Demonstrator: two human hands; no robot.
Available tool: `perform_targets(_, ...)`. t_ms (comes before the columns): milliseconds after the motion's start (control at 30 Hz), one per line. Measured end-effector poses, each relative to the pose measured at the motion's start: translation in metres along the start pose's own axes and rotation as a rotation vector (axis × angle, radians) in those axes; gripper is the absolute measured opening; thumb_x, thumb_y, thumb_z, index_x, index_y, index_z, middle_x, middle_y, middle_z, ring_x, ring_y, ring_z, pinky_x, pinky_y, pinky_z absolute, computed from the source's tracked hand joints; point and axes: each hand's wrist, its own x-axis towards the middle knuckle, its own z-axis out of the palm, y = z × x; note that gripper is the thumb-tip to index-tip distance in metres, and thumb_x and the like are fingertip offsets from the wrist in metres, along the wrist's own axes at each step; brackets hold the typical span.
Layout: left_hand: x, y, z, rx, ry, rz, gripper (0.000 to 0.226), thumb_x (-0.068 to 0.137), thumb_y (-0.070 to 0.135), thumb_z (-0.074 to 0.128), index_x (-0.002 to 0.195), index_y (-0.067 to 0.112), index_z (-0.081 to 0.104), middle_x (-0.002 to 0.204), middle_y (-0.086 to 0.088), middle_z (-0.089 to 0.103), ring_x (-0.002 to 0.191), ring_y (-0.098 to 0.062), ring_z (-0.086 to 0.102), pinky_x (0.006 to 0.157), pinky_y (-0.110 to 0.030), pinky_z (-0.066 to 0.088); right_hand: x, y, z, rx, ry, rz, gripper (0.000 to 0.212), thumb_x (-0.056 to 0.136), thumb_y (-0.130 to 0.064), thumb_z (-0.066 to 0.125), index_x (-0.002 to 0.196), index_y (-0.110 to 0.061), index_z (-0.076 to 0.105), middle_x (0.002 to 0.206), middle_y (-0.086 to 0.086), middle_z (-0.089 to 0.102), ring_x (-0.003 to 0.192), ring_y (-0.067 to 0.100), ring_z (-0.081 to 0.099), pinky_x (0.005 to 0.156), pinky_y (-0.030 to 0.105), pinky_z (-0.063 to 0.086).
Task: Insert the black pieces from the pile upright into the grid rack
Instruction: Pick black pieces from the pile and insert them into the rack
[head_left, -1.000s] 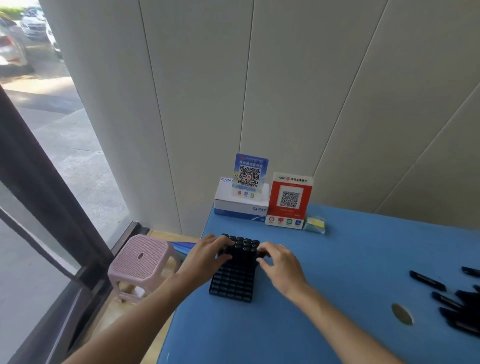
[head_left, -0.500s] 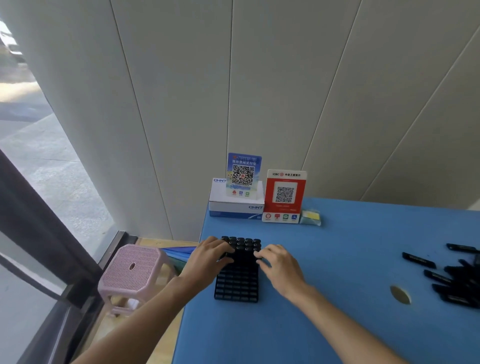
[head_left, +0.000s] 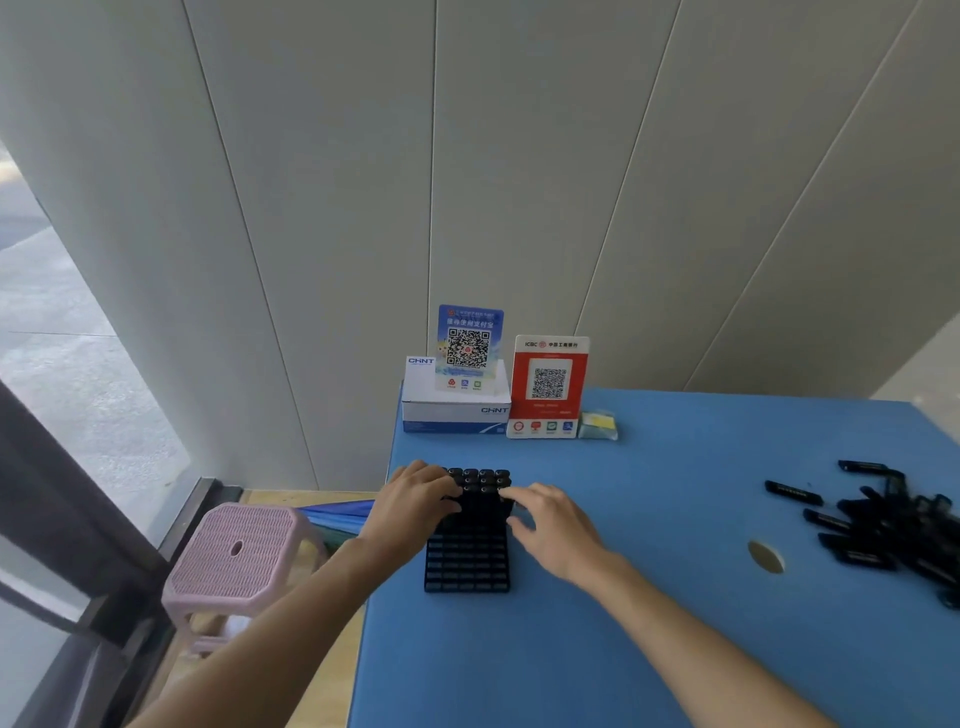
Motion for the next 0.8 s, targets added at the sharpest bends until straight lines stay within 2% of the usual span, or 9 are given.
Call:
perform_targets(167, -0.007, 0.000, 0.004, -0.024, 0.035, -0.037, 0.021, 0.070, 0.011, 0.080, 0.089, 0.014, 0.073, 0.084, 0.000, 0.066, 0.072, -0.021, 0.058, 0.059, -0.032, 0.049, -0.009, -0.006, 0.000, 0.017, 0.019, 0.053, 0.041, 0.094, -0.025, 0.049, 0.135, -0.027, 0.043, 0.112, -0.002, 0.056, 0.108, 0.016, 0.050, 0.089, 0.030, 0.046)
perform_targets(633, -0.004, -0.003, 0.010, -0.074, 0.054, 0.032, 0.013, 0.070, 0.009, 0.079, 0.080, 0.015, 0.073, 0.082, 0.003, 0.069, 0.072, -0.020, 0.058, 0.061, -0.033, 0.048, -0.021, -0.008, -0.007, -0.024, 0.016, 0.122, 0.034, 0.095, -0.026, 0.046, 0.129, -0.025, 0.048, 0.115, -0.002, 0.056, 0.110, 0.015, 0.049, 0.090, 0.032, 0.045)
perform_targets(800, -0.004, -0.008, 0.011, -0.101, 0.082, -0.012, 0.008, 0.072, 0.008, 0.078, 0.078, 0.013, 0.074, 0.080, 0.004, 0.069, 0.071, -0.021, 0.058, 0.061, -0.033, 0.048, -0.020, -0.012, -0.006, -0.007, 0.024, 0.138, 0.033, 0.095, -0.025, 0.047, 0.128, -0.024, 0.049, 0.113, -0.003, 0.057, 0.108, 0.015, 0.051, 0.089, 0.032, 0.046)
